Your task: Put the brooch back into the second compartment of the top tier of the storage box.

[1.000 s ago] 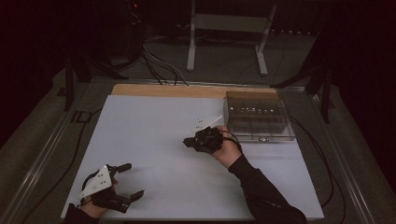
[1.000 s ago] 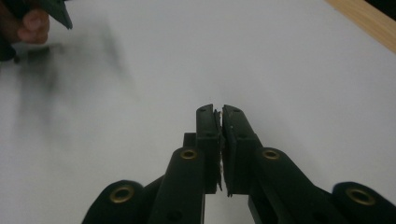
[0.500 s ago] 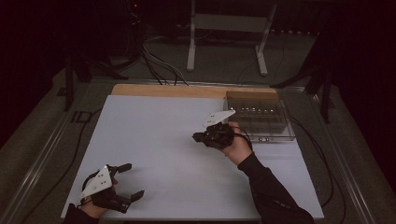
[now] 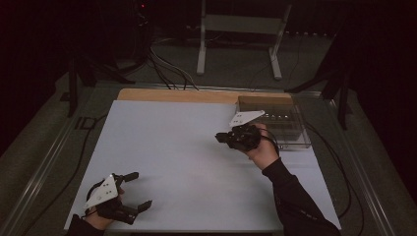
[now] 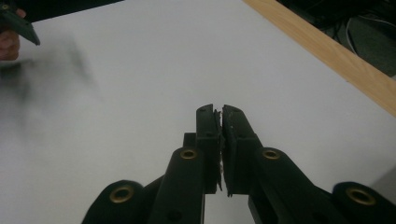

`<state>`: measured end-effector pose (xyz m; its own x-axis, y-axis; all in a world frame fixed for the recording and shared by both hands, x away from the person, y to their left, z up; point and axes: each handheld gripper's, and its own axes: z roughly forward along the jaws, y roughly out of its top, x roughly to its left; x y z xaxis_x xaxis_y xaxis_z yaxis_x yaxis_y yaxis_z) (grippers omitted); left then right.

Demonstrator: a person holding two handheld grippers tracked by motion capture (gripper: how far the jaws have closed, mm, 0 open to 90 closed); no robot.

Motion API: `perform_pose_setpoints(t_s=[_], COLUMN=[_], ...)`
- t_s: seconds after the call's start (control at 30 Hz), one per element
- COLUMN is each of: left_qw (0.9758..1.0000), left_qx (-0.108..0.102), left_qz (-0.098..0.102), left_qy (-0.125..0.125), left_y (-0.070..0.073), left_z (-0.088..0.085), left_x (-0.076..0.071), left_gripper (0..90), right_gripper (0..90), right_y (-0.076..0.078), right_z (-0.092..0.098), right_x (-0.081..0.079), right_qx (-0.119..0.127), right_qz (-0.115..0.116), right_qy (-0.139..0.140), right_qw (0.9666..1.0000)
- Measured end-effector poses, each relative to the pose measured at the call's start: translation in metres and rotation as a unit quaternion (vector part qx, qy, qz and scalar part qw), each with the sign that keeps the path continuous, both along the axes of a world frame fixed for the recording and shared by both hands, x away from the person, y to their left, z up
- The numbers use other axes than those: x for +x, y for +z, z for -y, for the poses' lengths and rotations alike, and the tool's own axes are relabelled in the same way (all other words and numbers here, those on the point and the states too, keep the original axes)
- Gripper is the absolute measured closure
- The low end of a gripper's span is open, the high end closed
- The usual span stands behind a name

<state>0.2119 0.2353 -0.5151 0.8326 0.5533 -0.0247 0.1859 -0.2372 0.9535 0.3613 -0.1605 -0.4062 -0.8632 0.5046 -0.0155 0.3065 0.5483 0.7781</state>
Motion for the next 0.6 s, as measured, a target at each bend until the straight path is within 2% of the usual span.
perform_pose_setpoints(t_s=[0.37, 0.6], left_qw=[1.0000, 1.0000], left_qx=[-0.001, -0.002], left_qz=[-0.001, -0.001], left_qy=[0.001, 0.001], left_y=[0.000, 0.000], left_z=[0.000, -0.001], left_x=[0.000, 0.001], left_gripper=[0.6, 0.6], right_gripper=[86.3, 86.3], right_y=[0.010, 0.017], right_z=[0.030, 0.055], right_x=[0.001, 0.003], right_qx=[-0.001, 0.008], right_qz=[0.009, 0.015], right_qy=[-0.031, -0.058], right_qw=[0.9995, 0.9982])
